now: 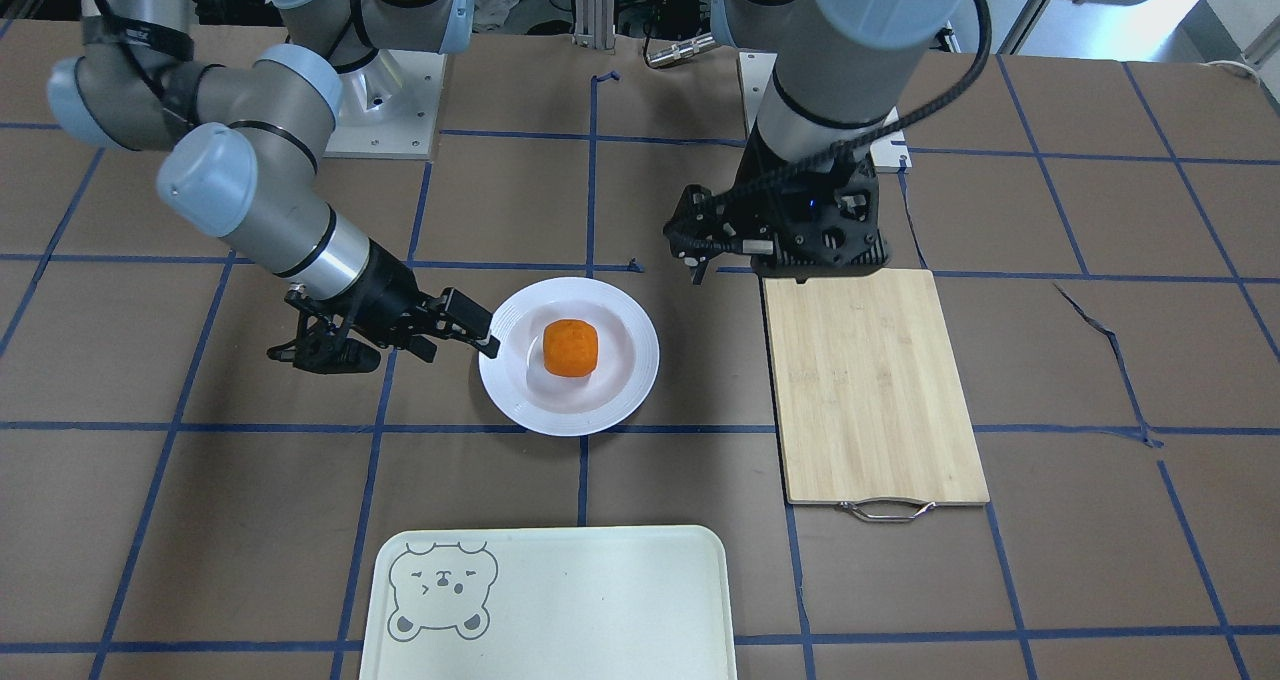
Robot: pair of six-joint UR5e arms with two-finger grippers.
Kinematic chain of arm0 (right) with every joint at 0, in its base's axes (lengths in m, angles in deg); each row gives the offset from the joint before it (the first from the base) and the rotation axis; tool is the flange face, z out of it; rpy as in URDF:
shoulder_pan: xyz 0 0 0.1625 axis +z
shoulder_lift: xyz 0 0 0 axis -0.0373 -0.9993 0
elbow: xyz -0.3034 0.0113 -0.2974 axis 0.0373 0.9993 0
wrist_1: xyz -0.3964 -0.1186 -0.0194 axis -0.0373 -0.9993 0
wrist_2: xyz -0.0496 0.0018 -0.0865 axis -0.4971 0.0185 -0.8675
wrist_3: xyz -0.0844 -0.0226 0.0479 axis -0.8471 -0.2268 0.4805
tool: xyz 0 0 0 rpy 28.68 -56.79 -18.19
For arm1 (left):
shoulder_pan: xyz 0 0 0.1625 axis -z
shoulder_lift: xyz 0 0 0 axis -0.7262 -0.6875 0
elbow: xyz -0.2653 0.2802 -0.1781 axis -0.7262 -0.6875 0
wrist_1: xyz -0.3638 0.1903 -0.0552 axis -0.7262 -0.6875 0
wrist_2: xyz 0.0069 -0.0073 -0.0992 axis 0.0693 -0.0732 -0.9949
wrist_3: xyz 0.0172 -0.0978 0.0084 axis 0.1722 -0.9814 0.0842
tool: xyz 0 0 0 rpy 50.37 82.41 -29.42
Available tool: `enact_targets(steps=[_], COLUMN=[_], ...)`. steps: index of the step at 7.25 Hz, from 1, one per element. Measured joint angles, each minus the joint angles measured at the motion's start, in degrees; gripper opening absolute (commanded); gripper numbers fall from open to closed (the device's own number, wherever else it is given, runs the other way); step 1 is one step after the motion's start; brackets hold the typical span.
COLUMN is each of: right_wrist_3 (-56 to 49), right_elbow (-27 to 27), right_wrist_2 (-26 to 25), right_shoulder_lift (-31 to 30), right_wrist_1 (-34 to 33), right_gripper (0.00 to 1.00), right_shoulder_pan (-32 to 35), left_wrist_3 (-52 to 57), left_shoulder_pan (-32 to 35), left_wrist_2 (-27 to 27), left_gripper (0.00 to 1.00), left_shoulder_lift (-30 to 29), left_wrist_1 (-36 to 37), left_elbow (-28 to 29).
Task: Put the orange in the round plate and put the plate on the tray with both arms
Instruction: 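Release the orange with the left gripper while the right gripper approaches the plate, then grasp the rim of the white plate with the right gripper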
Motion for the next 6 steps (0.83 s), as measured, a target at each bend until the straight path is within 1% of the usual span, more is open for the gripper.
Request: enact_targets(steps=[1, 3, 4, 5, 6], right_wrist_3=[0.46, 2.42, 3.15, 3.53, 3.69], right_elbow=[-5.33, -10.02, -11.21, -11.7, -11.87], right_wrist_2=[1.67, 2.68, 2.8, 2.84, 2.85], right_shoulder_lift=[1.3, 3.76, 4.41, 5.16, 6.01], right_wrist_1=[-8.08, -17.21, -19.69, -20.87, -21.79], right_gripper=[0.97, 0.96, 0.8, 0.75, 0.75], right_shoulder_pan=[0.09, 1.21, 1.73, 2.03, 2.17], left_wrist_3=[0.04, 0.1, 1.14, 4.25, 7.54], left_shoulder_pan=[-0.08, -0.4, -0.7, -1.59, -3.1], left_wrist_2=[0.53, 0.83, 1.12, 2.35, 3.93], left_gripper=[1.0, 1.0, 1.0, 1.0, 1.0], left_shoulder_lift=[1.94, 3.82, 4.62, 5.25, 5.8], left_wrist_1=[-0.02, 2.03, 3.75, 4.8, 4.55], left_elbow=[-0.51, -2.75, -4.0, -4.58, -4.52])
